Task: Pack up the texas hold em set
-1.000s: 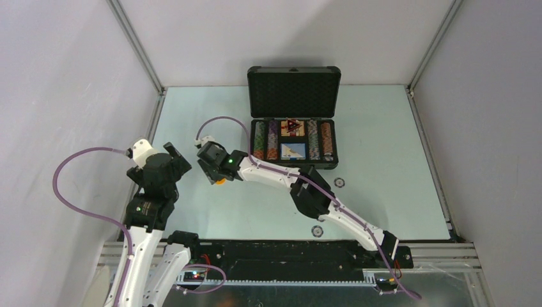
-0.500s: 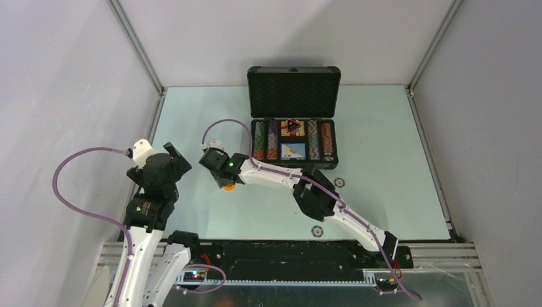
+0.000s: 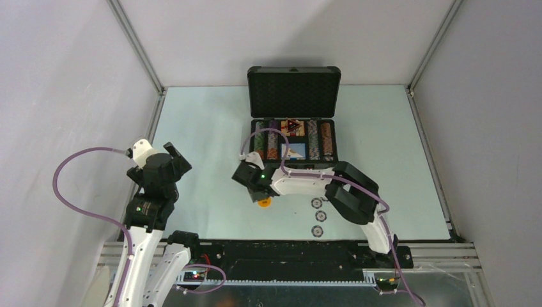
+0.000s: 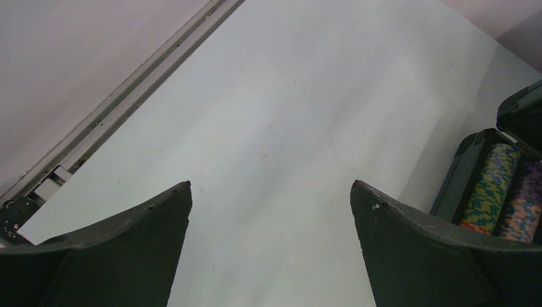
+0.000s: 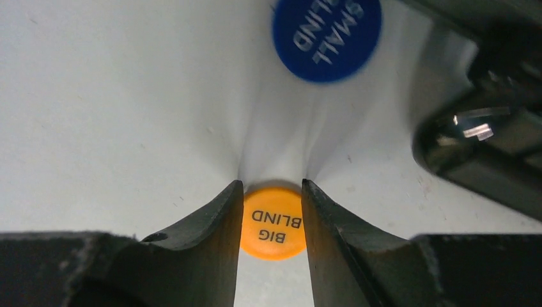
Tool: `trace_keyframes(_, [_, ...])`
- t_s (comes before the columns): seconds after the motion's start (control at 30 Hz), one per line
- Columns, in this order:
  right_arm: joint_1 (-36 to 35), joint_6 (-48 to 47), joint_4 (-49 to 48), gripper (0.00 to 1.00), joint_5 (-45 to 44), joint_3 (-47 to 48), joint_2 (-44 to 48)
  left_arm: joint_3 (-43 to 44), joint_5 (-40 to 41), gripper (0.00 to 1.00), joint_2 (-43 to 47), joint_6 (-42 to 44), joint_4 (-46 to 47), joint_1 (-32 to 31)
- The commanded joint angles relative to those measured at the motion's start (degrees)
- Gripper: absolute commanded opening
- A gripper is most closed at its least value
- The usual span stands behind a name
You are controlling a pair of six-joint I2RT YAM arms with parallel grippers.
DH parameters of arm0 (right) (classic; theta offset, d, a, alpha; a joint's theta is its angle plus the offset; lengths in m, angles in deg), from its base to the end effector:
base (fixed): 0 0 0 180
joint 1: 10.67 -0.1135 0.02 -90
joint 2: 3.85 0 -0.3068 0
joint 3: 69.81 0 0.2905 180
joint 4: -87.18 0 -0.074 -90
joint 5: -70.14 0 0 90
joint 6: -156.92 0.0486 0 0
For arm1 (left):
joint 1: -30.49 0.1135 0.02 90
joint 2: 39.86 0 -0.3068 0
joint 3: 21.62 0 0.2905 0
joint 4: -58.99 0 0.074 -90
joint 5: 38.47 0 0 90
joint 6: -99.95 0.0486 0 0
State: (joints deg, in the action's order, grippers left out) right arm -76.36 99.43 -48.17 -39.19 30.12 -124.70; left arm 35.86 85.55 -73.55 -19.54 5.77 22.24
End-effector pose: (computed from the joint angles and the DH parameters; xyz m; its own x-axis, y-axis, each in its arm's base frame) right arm 0.2198 0.4474 0.1640 -0.7480 -0.4239 -0.5107 -0.4762 0.8787 -0.0319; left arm 0.1326 0.0082 0.3447 -0.2444 -0.3768 -0.8934 -0.5556 0.8096 -0.1895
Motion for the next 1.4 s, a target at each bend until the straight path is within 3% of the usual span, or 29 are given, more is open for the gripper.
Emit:
trace_keyframes(0.0, [-1.44, 4.57, 6.65, 0.43, -1.36, -9.73, 0.87, 2.01, -0.36, 0.98, 0.21, 0.87, 0.99, -0.10])
trace_keyframes(0.2, [-2.91, 7.50, 6.71, 0.45, -1.65, -12.63, 3.22, 1.99, -0.36, 0.98, 0.21, 0.98, 1.12, -0.12])
trace_keyframes(0.37, [-1.57, 8.55, 4.43, 0.72, 0.53, -12.64, 4.27, 1.89, -0.59, 0.98, 0.06, 1.02, 1.15, -0.11])
trace_keyframes(0.47, [-0.96, 8.97, 3.65, 0.76, 1.94, -12.68, 4.81, 1.90, -0.73, 0.98, 0.11, 1.02, 1.16, -0.11])
trace_keyframes(0.8, [-1.17, 9.35, 6.76, 0.65, 6.87, -12.66, 5.50, 1.89, -0.97, 0.98, -0.03, 1.12, 1.36, -0.11])
trace_keyframes(1.37, [-1.33, 9.41, 8.36, 0.53, 7.38, -11.69, 4.47, 1.83, -1.50, 0.98, -0.14, 1.20, 1.47, -0.14])
